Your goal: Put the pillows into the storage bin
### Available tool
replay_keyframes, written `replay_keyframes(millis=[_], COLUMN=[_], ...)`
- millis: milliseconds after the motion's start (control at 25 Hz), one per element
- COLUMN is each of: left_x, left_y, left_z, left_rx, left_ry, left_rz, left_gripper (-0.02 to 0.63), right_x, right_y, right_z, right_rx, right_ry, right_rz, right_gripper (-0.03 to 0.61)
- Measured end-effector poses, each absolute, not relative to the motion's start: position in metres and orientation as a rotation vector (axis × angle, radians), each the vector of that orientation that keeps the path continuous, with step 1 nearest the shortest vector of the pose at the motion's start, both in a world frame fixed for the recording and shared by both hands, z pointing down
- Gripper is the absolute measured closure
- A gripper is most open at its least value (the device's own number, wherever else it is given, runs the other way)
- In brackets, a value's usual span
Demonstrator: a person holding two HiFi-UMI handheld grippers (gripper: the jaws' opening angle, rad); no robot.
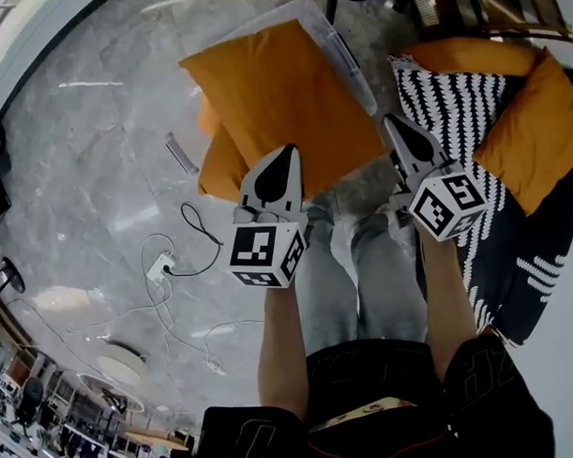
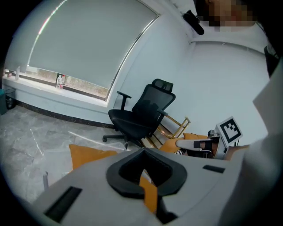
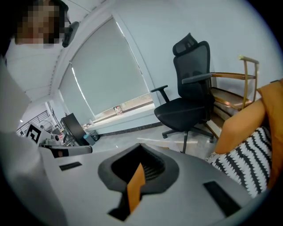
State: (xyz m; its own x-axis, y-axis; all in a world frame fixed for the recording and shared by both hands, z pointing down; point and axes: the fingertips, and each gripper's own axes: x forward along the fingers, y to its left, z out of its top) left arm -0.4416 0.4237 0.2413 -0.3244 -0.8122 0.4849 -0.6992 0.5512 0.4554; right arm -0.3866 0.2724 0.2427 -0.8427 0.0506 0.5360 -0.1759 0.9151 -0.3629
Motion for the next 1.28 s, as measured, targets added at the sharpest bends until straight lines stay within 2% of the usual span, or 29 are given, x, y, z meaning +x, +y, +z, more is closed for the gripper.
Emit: replay_keyframes(millis=[200,560,760,1280], left_x=[-0.439,-0.432,-0.426,-0.353], left_y=[0.406,0.377,0.341,0.241], left_z=[0.204,0.125,0.08,-0.037], left_rx=[1.252,1.334,1.408,1.722], left_ry=[-2.112,-2.206,-2.218,-2.267], left_rz=[-0.211,-0.012,0.031,0.056], left_gripper=[0.618,0.617,0.617,0.617], right_x=[-0.378,-0.35,-0.325,-0.225], right_y=[0.265,0.231,0.209,0.143], right_z=[0.199,0.121,0.061,-0.052], right_rx=[0.137,0.348,0.509,0.822], right_ry=[-2.549,-2.634,-2.709,-2.848], right_rz=[0.563,0.548,0.377,0.214], right_gripper=[0.577,0.577,0.577,0.577])
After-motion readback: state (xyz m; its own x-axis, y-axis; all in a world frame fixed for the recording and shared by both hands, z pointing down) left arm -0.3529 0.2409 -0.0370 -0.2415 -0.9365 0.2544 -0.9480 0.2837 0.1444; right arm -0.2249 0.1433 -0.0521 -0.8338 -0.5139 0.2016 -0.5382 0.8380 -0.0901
